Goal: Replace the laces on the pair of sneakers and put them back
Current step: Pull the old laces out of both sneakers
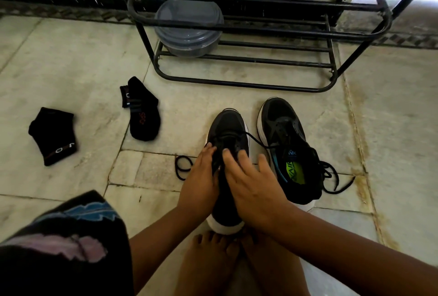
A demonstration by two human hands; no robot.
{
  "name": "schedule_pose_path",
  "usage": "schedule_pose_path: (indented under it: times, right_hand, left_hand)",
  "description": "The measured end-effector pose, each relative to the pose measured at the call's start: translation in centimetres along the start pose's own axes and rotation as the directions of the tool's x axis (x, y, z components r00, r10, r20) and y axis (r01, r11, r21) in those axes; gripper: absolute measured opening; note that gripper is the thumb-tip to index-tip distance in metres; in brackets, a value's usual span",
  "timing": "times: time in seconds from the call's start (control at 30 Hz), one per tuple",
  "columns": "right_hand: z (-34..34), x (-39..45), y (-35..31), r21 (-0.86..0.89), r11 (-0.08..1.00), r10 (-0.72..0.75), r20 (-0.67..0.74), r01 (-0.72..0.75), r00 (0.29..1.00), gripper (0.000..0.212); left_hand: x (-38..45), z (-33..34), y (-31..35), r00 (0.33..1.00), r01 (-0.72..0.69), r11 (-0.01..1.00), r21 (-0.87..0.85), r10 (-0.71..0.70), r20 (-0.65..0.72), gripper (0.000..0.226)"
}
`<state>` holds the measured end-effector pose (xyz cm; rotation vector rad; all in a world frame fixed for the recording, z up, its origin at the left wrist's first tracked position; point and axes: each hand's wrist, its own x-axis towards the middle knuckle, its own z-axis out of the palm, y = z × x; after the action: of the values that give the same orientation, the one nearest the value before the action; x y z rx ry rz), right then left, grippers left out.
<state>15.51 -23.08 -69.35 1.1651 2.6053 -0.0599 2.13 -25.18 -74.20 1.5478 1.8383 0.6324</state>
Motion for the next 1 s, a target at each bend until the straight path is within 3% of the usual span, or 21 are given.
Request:
schedule_pose_path:
  times: [0.17,0.23,0.4,0.57,0.7,1.0]
  right_hand:
    - [-0.8,-0.2,0.4,-0.122,0.992,-0.003,0.153,0.022,0.988,0.054]
    - [-1.1,-0.3,0.9,-0.149,0.986,0.094,0.099,-0.079,0.991,0.052]
    - [-0.5,1.0,1.8,-0.012,0.981,0.195,0.001,-0.195,0.981,0.039]
    - [0.1,2.7,2.0,0.063,0.985,0.166,-0.041,-0.163,0.985,0.064]
    - [0.1,3.1,2.0,0.078,0.985,0.154,0.019,-0.155,0.988,0.072]
    - [0.6,2.6,1.6,0.065,0.992,0.109,-0.071,-0.104,0.992,0.033]
  left_hand:
    - [-0.3,0.2,-0.6,0.998,0.014,0.994,-0.111,-0.02,-0.053,0.044]
    - [-0.3,0.1,-0.7,0.998,0.011,0.986,-0.163,-0.02,-0.054,0.042]
    - [-0.2,0.2,-0.7,0.999,0.01,0.981,-0.196,-0.019,-0.045,0.042]
    - [-0.4,0.3,-0.8,0.998,0.012,0.99,-0.143,-0.02,-0.053,0.043]
    - [-0.5,0.3,-0.7,0.998,0.004,0.993,-0.114,-0.011,-0.062,0.043]
    - [-0.5,0.5,-0.9,0.997,0.008,0.995,-0.098,-0.016,-0.079,0.045]
